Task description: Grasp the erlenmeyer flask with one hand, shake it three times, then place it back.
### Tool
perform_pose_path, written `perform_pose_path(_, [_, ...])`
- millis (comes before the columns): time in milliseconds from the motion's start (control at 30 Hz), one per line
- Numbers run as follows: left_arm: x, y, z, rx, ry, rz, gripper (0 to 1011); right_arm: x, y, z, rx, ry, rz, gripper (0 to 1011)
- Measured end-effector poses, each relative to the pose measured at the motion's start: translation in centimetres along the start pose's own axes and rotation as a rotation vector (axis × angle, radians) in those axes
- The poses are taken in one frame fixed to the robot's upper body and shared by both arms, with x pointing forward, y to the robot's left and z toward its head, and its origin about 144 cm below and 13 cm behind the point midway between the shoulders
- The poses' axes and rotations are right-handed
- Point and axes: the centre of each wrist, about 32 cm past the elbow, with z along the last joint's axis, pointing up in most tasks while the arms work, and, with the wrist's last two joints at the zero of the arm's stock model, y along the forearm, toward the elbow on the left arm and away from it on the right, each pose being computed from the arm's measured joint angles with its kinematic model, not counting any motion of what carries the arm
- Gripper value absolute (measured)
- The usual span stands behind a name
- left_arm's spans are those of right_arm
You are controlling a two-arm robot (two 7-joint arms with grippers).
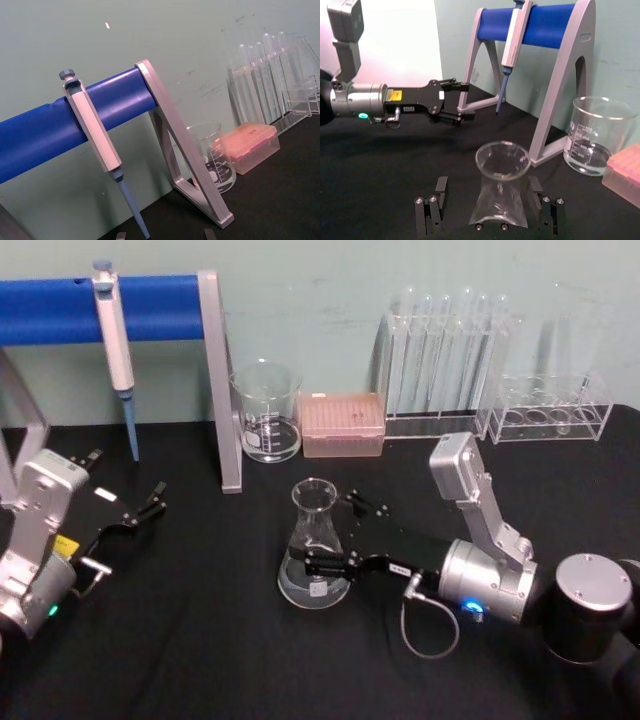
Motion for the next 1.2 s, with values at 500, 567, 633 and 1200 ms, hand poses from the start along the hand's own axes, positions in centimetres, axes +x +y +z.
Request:
perform_pose_path(500, [0.0, 0.0, 0.0, 0.0, 0.0, 0.0, 1001, -1.0, -5.3, 0.6, -0.059, 0.008, -0.104, 1000])
perform_pose_path(567, [0.0, 0.0, 0.0, 0.0, 0.0, 0.0, 1001, -1.0, -5.9, 0.8, -0.059, 0.005, -0.122, 1000])
perform_pose_path(633, [0.0, 0.0, 0.0, 0.0, 0.0, 0.0, 1001, -1.0, -6.6, 1.2, -0.051, -0.002, -0.149, 1000])
perform_pose_path(1200, [0.0, 0.0, 0.0, 0.0, 0.0, 0.0, 1001, -0.2, -6.4, 2.8, 0.115, -0.102, -0.476, 1000])
